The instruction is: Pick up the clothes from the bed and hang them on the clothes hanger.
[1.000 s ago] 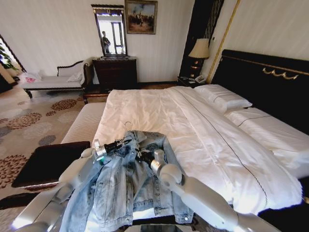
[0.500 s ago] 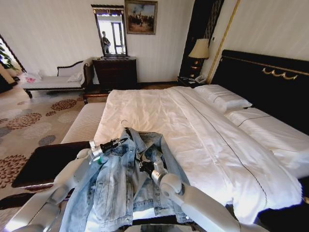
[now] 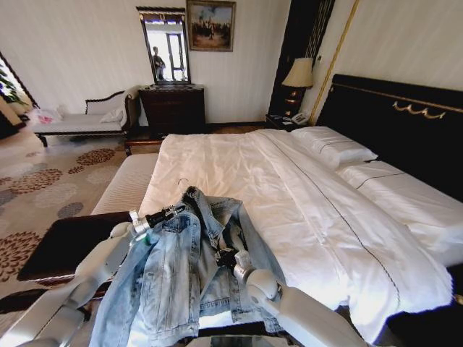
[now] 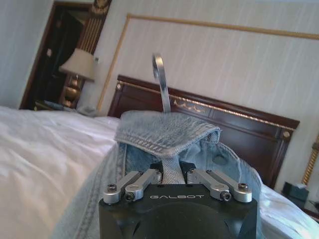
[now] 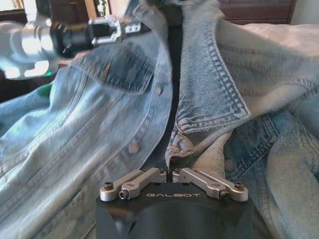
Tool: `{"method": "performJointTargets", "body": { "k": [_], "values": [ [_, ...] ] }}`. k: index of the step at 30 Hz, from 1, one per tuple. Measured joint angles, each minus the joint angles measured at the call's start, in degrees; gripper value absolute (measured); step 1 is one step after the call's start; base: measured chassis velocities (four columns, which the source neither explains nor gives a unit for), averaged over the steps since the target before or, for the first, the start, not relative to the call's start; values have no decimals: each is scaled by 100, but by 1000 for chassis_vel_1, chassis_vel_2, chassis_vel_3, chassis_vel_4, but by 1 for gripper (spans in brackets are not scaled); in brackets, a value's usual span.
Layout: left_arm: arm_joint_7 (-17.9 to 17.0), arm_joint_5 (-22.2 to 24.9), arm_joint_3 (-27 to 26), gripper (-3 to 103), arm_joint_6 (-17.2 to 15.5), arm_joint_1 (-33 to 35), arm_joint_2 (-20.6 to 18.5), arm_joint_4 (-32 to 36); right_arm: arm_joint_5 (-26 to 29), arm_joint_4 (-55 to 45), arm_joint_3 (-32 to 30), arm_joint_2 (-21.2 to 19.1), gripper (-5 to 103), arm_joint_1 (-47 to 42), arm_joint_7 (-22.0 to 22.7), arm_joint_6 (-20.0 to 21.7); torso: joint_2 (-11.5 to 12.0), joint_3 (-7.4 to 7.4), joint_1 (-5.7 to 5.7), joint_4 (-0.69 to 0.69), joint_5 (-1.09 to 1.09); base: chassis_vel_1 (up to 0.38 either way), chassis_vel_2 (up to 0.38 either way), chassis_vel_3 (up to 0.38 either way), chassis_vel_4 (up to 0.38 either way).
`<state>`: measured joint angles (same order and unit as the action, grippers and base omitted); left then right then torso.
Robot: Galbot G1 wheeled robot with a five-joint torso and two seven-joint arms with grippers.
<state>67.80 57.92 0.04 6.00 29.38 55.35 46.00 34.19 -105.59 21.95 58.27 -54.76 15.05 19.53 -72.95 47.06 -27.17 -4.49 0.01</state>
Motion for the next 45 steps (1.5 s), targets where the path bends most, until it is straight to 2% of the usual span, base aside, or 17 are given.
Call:
{"method": "performJointTargets", "body": {
  "k": [3,6,18,20,22,24,27,28,31,32,35,38,39,40,42,44,45],
  "values": [
    [-34,46,-13,15,8,-27,-11,24,-94,42,48,-25,1,-40,-27,6,0,0,0,-3,-3,0,0,0,0],
    [-45,77,-73,3,14,24,-69,148,-234,262,-12,12,1,-72,-30,-67,0,0,0,-2,-2,0,0,0,0],
    [43,-131,-106,0,60,313,-117,171,-285,425,31,186,0,120,50,-161,1,-1,0,-2,-1,0,0,0,0],
    [13,-203,-196,0,68,491,-108,177,-274,409,59,193,10,138,65,-141,1,-1,0,-2,-1,0,0,0,0],
    [-10,-258,-232,0,68,551,-103,173,-269,399,64,187,10,138,68,-136,1,0,0,-1,0,0,0,0,0],
    [-48,-377,-304,0,69,632,-103,146,-260,378,65,176,21,139,74,-129,1,-1,0,-1,1,0,0,0,0],
    [-74,-570,-449,5,36,723,-163,195,-243,327,68,169,32,139,95,-104,1,-1,0,-2,0,0,0,0,0],
    [-83,-586,-477,11,36,743,-186,235,-243,313,69,166,32,138,98,-97,1,-1,0,-2,0,0,0,0,0],
    [-200,-623,-591,27,53,866,-333,487,-248,219,69,127,48,111,108,-63,1,-1,0,-2,-1,0,0,0,0],
    [-200,-623,-591,27,53,866,-333,487,-248,219,69,127,48,111,108,-63,1,-1,0,-2,-1,0,0,0,0],
    [-249,-716,-720,38,138,1043,-479,544,-282,175,68,126,66,124,107,-59,1,-1,0,-3,-1,0,0,0,0],
    [-253,-754,-816,44,160,1169,-561,607,-281,160,65,142,71,145,108,-55,1,-1,0,-2,-1,0,0,0,0],
    [-267,-779,-964,54,177,1385,-676,799,-268,126,45,143,77,165,119,-45,1,-1,0,-2,0,0,0,0,0],
    [-287,-781,-1044,54,177,1509,-733,927,-259,105,32,133,82,171,125,-40,1,-1,-1,-1,0,0,0,0,0],
    [-342,-778,-1285,66,163,1861,-883,1276,-233,37,-7,92,87,177,141,-26,1,-1,-1,-1,0,0,0,0,0],
    [-354,-778,-1466,66,162,2105,-959,1507,-210,-2,-29,60,93,179,155,-19,1,-1,-1,-1,0,0,0,0,0],
    [-403,-767,-1780,77,150,2501,-1062,1884,-186,-66,-66,-12,97,189,170,-15,1,-1,0,-1,0,0,0,0,0]
  ]
}}
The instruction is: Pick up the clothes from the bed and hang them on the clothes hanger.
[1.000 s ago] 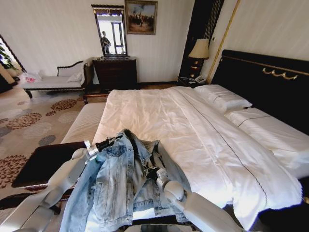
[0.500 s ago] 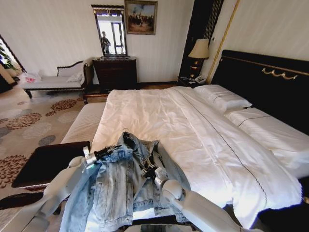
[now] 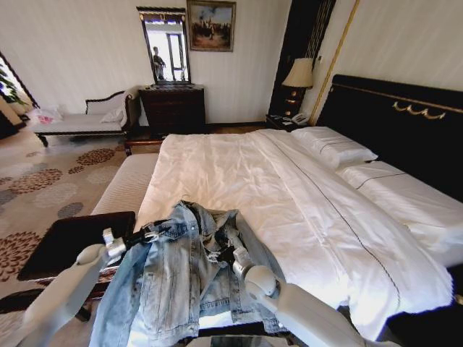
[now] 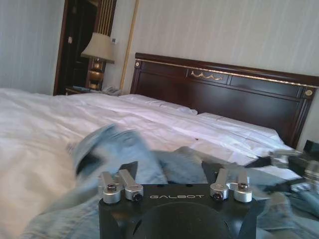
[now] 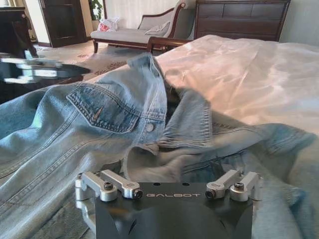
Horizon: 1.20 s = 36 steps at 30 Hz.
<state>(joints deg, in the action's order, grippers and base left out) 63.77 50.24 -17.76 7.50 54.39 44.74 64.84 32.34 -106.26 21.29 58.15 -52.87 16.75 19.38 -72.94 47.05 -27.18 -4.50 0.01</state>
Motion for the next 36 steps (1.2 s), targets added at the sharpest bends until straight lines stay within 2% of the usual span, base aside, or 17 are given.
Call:
{"method": "performJointTargets", "body": {
  "k": [1,3,4,6,9,11,13,14,15,18,19,20,21,22,23,28,36],
  "values": [
    [-36,15,-178,77,-5,202,-40,189,3,-25,-16,-25,99,10,3,0,0,0,0,-1,0,0,0,0,0],
    [-83,51,-520,87,-16,608,-100,584,23,-77,-59,-79,100,61,8,0,0,0,1,0,-2,0,0,0,0],
    [-83,51,-520,87,-16,608,-100,584,23,-77,-59,-79,100,61,8,0,0,0,1,0,-2,0,0,0,0],
    [-118,102,-1117,97,20,1258,-94,1158,98,-99,-120,-157,100,305,9,4,0,0,0,-3,-1,0,0,0,0],
    [-187,163,-1796,100,66,1988,91,1540,300,24,-75,-196,100,823,7,42,0,0,0,-2,0,0,0,0,0],
    [-221,188,-1983,100,80,2182,163,1617,369,78,-23,-197,100,1014,0,57,0,0,0,-1,0,0,0,0,0],
    [-382,291,-2400,100,116,2606,349,1809,546,239,114,-166,100,1423,-12,117,0,0,0,1,0,0,0,0,0],
    [-585,348,-2739,100,123,2975,596,1984,674,482,256,-68,100,1746,-31,188,0,0,0,0,-1,0,0,0,0],
    [-585,348,-2739,100,123,2975,596,1984,674,482,256,-68,100,1746,-31,188,0,0,0,0,-1,0,0,0,0],
    [-1039,365,-3164,100,201,3525,1119,2294,567,1036,433,236,100,2133,-103,249,0,0,0,3,1,0,0,0,0],
    [-1039,365,-3164,100,201,3525,1119,2294,567,1036,433,236,100,2133,-103,249,0,0,0,3,1,0,0,0,0],
    [-1308,365,-3299,100,226,3698,1306,2434,442,1241,469,385,100,2200,-134,248,0,1,1,1,0,0,0,0,0],
    [-1347,365,-3320,100,231,3726,1336,2457,409,1286,477,422,100,2213,-141,247,0,0,0,1,0,0,0,0,0],
    [-1671,343,-3531,100,269,3977,1597,2677,200,1530,545,667,100,2278,-199,207,0,0,0,-2,0,0,0,0,0],
    [-1796,291,-3696,100,303,4127,1765,2793,109,1660,601,813,100,2318,-242,193,0,0,0,-3,-1,0,0,0,0],
    [-1844,138,-4043,100,376,4655,2217,3161,-35,1982,804,1149,100,2447,-312,166,0,0,1,0,-1,0,0,0,0],
    [-1700,23,-4153,100,504,5010,2560,3398,-73,2277,1084,1310,100,2657,-308,191,0,0,1,-1,-1,0,0,0,0]
  ]
}}
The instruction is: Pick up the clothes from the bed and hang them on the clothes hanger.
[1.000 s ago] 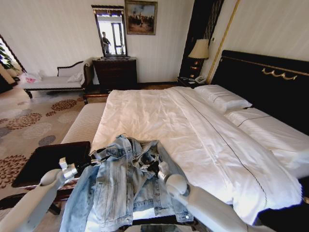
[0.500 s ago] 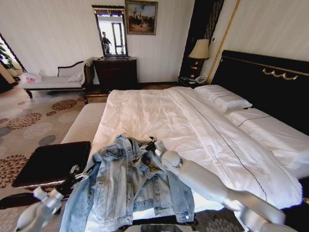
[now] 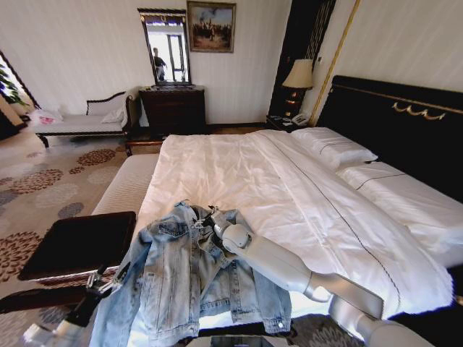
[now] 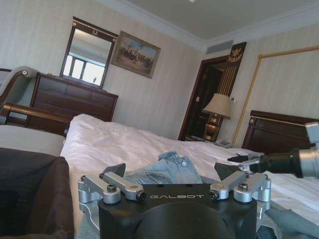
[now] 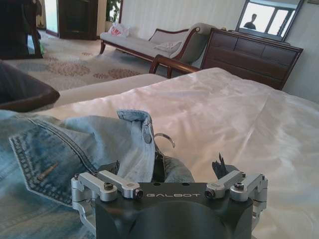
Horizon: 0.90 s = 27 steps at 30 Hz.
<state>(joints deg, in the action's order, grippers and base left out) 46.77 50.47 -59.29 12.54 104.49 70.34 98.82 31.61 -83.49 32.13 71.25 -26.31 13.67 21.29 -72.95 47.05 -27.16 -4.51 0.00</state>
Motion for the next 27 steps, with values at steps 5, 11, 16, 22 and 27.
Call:
{"method": "performJointTargets", "body": {
  "k": [5,11,16,22,27],
  "values": [
    [41,2,-43,100,42,129,148,100,8,61,33,19,100,18,49,69,0,0,1,0,-1,-84,100,72,-82],
    [47,-17,-62,100,51,107,208,86,80,-90,45,-94,100,63,126,217,4,5,-14,-3,0,-102,141,118,-136],
    [46,-62,1,100,53,69,285,79,162,-197,299,-273,100,321,91,564,1,0,1,-2,0,2,9,17,-22],
    [55,-151,91,100,60,25,428,80,173,-6,602,-251,100,737,-16,693,-5,-3,10,1,1,0,0,0,0],
    [54,-196,174,100,59,-48,456,81,203,298,842,-15,100,1060,-109,722,5,4,-12,-2,0,0,0,0,0]
  ]
}}
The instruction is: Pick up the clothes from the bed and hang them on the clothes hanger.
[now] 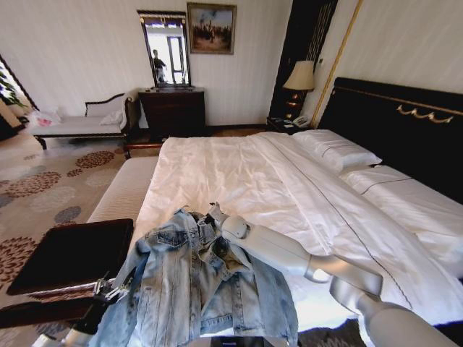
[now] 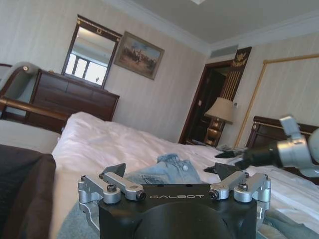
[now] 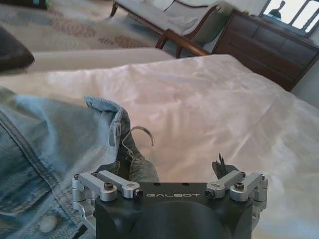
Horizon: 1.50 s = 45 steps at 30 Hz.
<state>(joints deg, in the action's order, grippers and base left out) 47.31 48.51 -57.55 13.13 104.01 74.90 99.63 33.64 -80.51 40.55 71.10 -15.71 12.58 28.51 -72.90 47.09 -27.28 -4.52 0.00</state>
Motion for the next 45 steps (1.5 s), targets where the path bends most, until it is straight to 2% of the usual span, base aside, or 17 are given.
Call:
{"method": "performJointTargets", "body": {
  "k": [4,6,14,21,27,34,45],
  "values": [
    [8,-17,57,100,5,34,23,8,-178,514,204,266,100,230,-117,-51,-5,-6,17,3,1,0,0,0,0],
    [11,-17,58,100,8,47,24,15,-192,559,204,275,100,248,-124,-59,-6,-6,18,3,0,0,0,0,0],
    [44,19,2,100,76,189,45,54,-199,504,253,-6,100,303,-247,-29,-3,-3,7,-1,-1,0,0,0,0],
    [46,18,-16,100,76,201,60,103,-261,580,314,55,100,223,-364,-65,-5,-5,14,2,0,0,0,0,0],
    [86,37,-58,100,97,269,55,85,-376,814,393,352,100,130,-396,-113,-4,-4,11,3,-1,0,0,0,0],
    [121,71,-74,100,117,301,61,83,-554,1124,563,463,100,150,-498,-138,-4,-4,11,1,0,0,0,0,0],
    [141,127,-76,100,131,288,102,48,-997,2069,864,828,100,340,-764,-253,-4,-4,11,2,0,0,0,0,0]
  ]
}}
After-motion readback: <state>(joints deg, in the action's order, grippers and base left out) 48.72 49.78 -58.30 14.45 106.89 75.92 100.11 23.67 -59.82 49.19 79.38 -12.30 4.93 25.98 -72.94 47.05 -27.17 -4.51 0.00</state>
